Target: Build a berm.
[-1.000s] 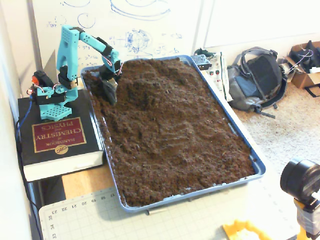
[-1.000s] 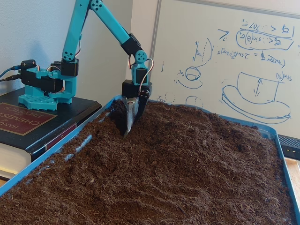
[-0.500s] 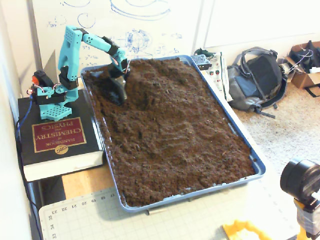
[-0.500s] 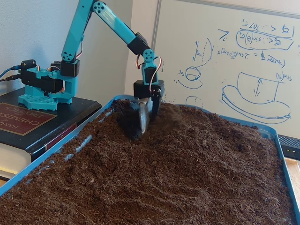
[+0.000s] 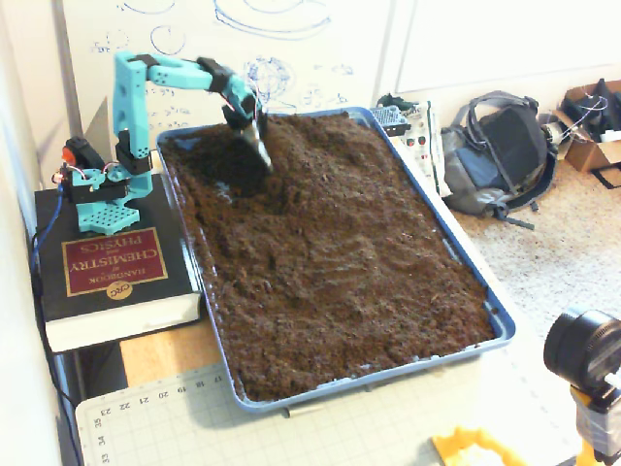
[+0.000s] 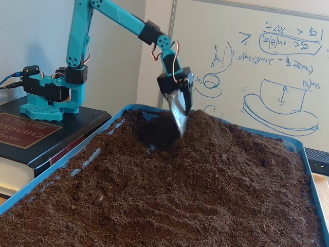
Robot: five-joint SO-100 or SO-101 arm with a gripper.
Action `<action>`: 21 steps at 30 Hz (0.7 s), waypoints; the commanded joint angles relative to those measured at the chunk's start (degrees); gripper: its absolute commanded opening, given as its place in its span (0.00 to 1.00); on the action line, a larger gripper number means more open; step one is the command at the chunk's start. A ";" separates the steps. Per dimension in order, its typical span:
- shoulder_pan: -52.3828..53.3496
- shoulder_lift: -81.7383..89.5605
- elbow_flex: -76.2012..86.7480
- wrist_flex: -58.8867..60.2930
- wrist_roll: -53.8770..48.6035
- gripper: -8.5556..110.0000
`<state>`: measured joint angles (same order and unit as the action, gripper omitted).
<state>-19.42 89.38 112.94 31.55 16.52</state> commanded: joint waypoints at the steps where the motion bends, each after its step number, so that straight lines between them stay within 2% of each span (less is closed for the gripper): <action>1: 2.37 10.20 1.67 -1.49 -0.09 0.08; 10: 6.24 25.66 19.69 -1.41 -2.55 0.07; 17: 13.97 41.31 41.04 -1.41 -19.78 0.07; 21: 21.18 43.07 48.08 -1.41 -31.38 0.07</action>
<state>-3.43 128.58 159.52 31.20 -7.82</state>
